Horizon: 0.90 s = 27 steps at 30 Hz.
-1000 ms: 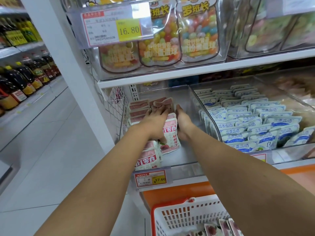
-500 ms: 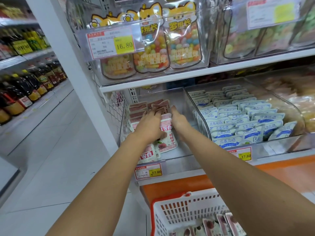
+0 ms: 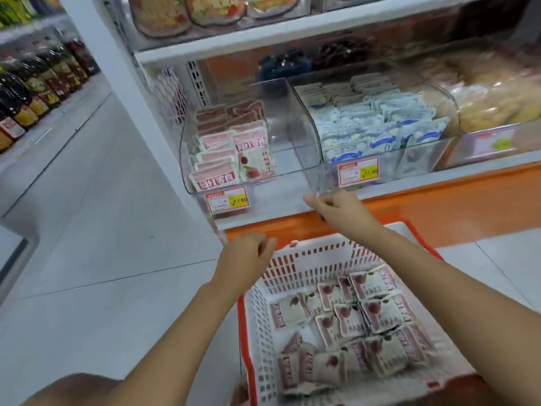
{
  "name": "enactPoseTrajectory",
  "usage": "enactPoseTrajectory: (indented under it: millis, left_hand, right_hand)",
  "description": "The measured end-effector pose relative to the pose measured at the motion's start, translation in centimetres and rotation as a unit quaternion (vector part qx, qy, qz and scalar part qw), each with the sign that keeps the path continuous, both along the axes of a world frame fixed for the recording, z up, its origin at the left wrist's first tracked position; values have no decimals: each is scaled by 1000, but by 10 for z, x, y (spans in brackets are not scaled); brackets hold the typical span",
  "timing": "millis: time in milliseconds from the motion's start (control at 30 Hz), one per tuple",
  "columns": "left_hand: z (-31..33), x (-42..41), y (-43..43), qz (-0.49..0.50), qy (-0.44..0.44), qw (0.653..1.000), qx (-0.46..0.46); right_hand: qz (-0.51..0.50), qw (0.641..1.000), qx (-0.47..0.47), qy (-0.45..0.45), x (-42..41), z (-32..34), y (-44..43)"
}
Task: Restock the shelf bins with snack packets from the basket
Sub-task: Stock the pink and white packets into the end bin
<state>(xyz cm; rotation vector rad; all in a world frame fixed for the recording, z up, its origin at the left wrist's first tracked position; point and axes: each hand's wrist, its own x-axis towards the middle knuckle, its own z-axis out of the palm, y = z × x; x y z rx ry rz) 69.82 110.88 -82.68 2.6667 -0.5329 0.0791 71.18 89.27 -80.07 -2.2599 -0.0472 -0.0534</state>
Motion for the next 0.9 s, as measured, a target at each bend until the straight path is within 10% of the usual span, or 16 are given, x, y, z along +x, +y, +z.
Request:
enactPoseTrajectory:
  millis: [233, 400, 533, 767, 900]
  left_hand:
    - [-80, -42, 23, -23, 230, 961, 154]
    - [-88, -47, 27, -25, 224, 960, 166]
    - [-86, -48, 25, -28, 222, 960, 171]
    - [-81, -31, 25, -43, 308, 925, 217]
    - [-26, -17, 14, -41, 144, 976, 158]
  right_hand:
    - [39, 857, -298, 417, -66, -141, -74]
    - [77, 789, -346, 502, -111, -192, -97]
    - [-28, 812, -184, 553, -129, -221, -97]
    - [-41, 846, -187, 498, -114, -208, -70]
    - [-46, 894, -219, 388, -80, -186, -40]
